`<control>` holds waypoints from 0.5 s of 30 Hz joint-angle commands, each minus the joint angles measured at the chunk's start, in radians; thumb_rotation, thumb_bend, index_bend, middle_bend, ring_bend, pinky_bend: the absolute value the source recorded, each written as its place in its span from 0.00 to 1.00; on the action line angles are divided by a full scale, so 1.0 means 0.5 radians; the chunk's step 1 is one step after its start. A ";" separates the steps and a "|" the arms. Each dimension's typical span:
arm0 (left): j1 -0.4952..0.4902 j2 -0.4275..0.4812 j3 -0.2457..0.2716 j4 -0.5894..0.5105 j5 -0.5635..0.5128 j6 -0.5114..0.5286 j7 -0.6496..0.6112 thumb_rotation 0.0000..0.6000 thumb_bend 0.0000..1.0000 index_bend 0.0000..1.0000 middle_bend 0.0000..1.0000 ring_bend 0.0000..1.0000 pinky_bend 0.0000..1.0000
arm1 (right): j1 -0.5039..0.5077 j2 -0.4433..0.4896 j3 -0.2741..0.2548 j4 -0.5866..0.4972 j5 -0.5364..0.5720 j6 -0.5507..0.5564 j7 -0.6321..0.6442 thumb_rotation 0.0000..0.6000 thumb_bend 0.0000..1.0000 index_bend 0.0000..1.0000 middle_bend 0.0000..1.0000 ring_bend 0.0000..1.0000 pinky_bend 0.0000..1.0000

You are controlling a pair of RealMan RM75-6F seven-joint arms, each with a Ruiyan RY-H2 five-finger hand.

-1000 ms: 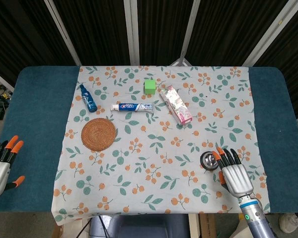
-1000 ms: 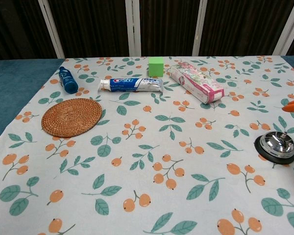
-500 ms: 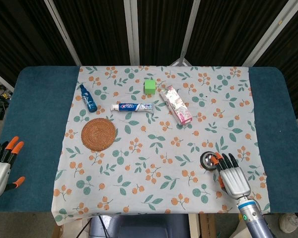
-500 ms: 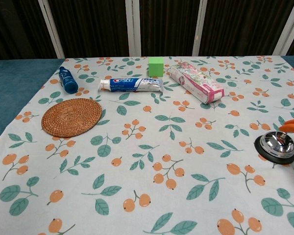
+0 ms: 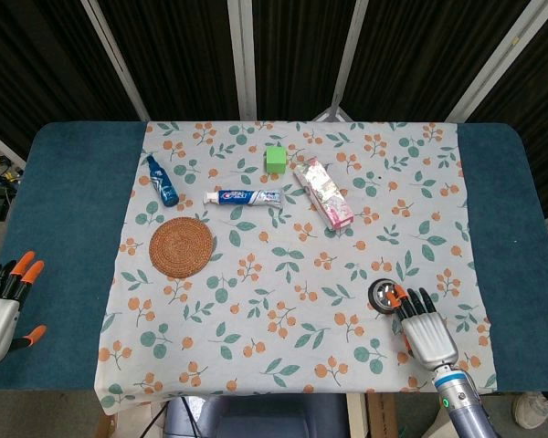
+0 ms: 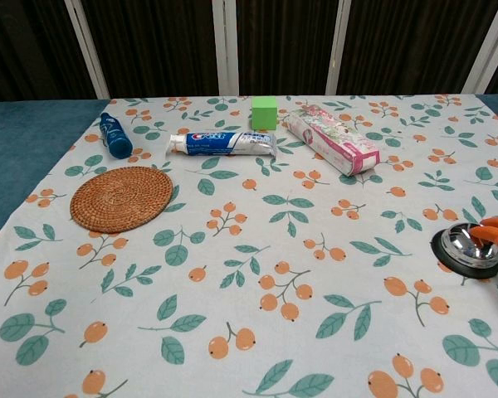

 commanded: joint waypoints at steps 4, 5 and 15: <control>-0.003 0.001 -0.001 -0.006 -0.009 -0.011 0.004 1.00 0.00 0.00 0.00 0.00 0.00 | -0.008 0.044 0.078 -0.054 -0.150 0.187 0.217 1.00 0.70 0.00 0.00 0.00 0.00; -0.004 0.000 -0.002 -0.008 -0.010 -0.011 0.006 1.00 0.00 0.00 0.00 0.00 0.00 | -0.014 0.063 0.092 -0.065 -0.181 0.231 0.270 1.00 0.67 0.00 0.00 0.00 0.00; -0.004 0.011 0.006 -0.015 -0.014 -0.024 -0.003 1.00 0.00 0.00 0.00 0.00 0.00 | -0.117 0.291 0.131 -0.202 -0.256 0.471 0.555 1.00 0.42 0.00 0.00 0.00 0.00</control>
